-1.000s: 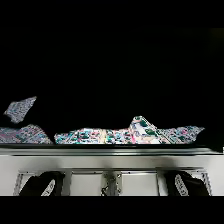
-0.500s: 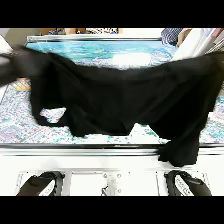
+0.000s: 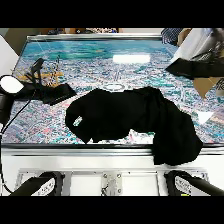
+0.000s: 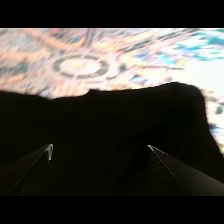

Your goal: Fold the clothes and pants, and hang the long-sleeved shirts on hangers.

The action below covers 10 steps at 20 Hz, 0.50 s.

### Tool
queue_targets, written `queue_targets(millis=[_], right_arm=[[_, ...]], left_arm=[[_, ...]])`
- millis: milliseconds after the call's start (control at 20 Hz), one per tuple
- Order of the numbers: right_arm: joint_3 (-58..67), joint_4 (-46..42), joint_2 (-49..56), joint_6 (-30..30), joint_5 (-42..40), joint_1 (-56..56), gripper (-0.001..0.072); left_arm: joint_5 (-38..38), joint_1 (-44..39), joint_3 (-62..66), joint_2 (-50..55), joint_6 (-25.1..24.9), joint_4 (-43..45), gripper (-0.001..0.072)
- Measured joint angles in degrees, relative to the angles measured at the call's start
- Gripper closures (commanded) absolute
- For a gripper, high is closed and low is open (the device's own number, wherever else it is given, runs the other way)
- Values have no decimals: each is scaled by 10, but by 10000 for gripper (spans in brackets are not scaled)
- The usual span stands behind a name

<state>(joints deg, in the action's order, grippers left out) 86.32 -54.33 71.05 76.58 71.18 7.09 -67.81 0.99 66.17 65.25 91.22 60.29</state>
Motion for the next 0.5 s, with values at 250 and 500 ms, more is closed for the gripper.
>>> queue_targets(millis=[250, 500], right_arm=[[-62, 13, 18, -26, -6, -174, 52], [-124, 16, 96, -30, -51, -352, 52]], left_arm=[[25, 92, -109, -17, 0, 21, 30], [67, 152, -203, -22, 0, 28, 30]])
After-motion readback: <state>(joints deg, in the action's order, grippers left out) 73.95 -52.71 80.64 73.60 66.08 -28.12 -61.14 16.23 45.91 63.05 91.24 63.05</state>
